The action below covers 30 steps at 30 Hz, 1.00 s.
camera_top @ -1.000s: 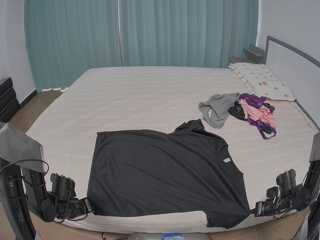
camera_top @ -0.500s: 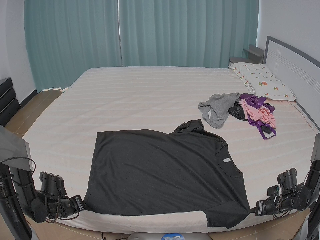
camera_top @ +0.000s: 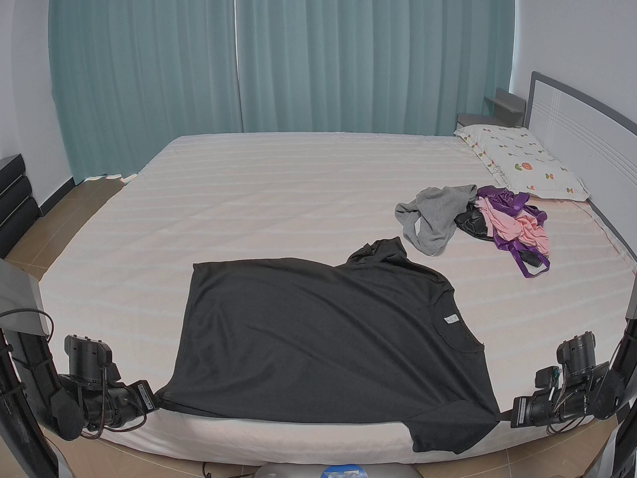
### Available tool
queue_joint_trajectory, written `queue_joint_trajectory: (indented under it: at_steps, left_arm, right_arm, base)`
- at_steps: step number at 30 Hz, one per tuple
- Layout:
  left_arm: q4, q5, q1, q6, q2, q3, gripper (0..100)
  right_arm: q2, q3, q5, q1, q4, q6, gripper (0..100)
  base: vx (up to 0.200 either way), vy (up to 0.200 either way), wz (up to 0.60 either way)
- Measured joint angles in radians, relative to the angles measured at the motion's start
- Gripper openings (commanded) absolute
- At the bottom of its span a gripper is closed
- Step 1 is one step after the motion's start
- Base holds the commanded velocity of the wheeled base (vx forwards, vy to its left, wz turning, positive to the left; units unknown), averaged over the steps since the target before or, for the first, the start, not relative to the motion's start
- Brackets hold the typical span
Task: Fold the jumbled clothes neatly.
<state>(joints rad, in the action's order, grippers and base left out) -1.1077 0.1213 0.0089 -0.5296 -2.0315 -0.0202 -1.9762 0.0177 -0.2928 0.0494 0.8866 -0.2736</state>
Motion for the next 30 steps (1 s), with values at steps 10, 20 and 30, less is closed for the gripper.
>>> queue_joint_trajectory:
  at_steps: [10, 20, 30]
  left_arm:
    - [0.076, 0.0, 0.057, 0.103, 0.049, 0.003, 0]
    - [0.211, -0.001, 0.071, 0.171, 0.09, 0.003, 0]
    - [0.232, 0.0, 0.069, 0.185, 0.081, 0.003, 0]
  right_arm:
    - [0.009, 0.0, 0.0, 0.001, -0.086, 0.085, 0]
    - [-0.003, 0.0, 0.001, 0.01, -0.103, 0.089, 0]
    - [-0.054, 0.0, -0.003, 0.015, -0.058, 0.093, 0]
  base:
    - [0.0, 0.0, 0.0]
    - [0.0, 0.0, 0.0]
    - [0.0, 0.0, 0.0]
